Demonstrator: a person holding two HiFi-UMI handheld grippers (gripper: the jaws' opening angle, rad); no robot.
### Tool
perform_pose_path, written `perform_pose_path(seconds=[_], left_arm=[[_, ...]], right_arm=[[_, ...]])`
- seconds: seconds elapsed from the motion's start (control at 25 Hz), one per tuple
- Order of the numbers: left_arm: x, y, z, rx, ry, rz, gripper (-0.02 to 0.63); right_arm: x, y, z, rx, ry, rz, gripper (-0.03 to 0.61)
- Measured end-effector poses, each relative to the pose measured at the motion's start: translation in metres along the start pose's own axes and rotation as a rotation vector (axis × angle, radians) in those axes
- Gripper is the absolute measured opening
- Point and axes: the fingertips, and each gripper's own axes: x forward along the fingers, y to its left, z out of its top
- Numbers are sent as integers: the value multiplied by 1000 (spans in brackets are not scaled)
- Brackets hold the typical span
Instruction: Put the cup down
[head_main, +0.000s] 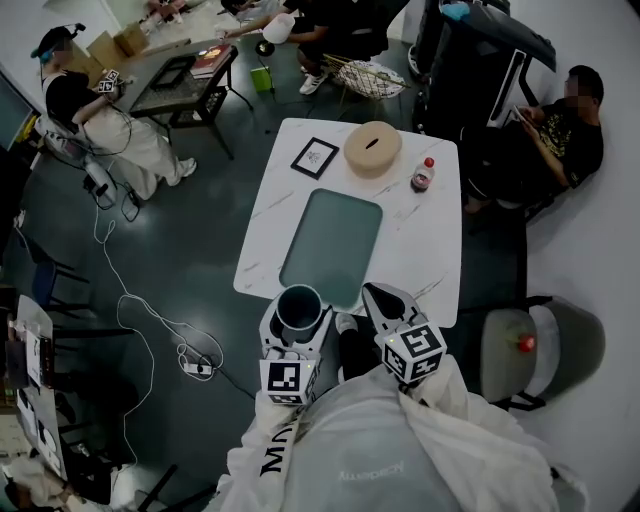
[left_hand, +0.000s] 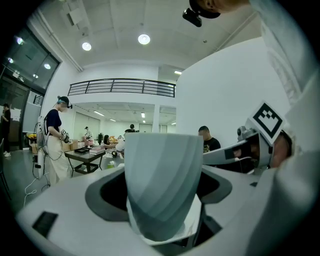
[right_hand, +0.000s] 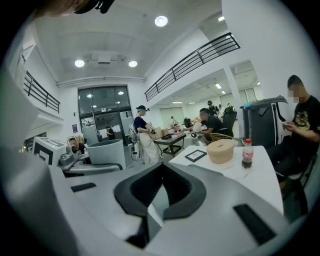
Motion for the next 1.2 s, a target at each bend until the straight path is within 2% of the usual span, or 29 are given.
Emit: perform_pose_path(seconds=[0.64, 0.84, 0.96, 1.2], left_arm=[[106, 27, 1, 20, 50, -74, 393], [137, 32, -4, 22, 70, -100, 393], [154, 33, -10, 20, 81, -117, 393], [185, 34, -23, 27, 111, -151, 393]], right_arm=[[96, -47, 31, -10, 8, 53, 6], [121, -59, 40, -21, 4, 92, 6], [134, -62, 41, -61, 20, 128, 6], [157, -75, 34, -52, 66, 154, 6]])
